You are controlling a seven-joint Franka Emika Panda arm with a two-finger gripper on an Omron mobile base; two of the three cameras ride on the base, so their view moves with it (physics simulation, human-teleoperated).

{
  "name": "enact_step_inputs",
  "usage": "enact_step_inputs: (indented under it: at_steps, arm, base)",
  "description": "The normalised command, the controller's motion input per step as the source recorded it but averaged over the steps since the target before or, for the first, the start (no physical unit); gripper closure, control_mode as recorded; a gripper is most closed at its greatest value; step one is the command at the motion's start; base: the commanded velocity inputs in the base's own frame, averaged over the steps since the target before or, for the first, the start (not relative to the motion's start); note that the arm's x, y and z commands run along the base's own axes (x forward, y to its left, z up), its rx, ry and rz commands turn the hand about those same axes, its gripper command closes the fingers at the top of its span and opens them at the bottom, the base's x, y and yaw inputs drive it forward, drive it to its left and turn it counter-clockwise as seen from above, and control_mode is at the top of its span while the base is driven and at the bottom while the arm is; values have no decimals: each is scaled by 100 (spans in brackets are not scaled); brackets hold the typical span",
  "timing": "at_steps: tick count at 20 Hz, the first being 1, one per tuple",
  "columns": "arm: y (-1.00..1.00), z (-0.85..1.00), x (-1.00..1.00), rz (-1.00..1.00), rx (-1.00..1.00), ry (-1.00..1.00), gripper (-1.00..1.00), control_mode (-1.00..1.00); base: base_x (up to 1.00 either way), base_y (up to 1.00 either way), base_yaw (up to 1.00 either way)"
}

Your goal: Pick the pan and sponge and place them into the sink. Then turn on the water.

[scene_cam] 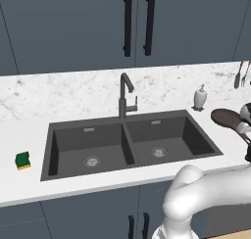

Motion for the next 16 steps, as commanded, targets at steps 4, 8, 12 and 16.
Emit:
enact_step_inputs:
  at_steps: [4, 8, 12, 16]
  arm:
    - [0, -36, 40, 0, 0, 0, -100, -100]
    - [-8, -31, 39, 0, 0, 0, -100, -100]
    - [-27, -19, 27, 1, 1, 1, -100, -100]
    - [-23, -21, 22, 1, 0, 0, -100, -100]
  base:
    - [0, 0, 0]
    - [0, 0, 0]
    - [0, 0, 0]
    - [0, 0, 0]
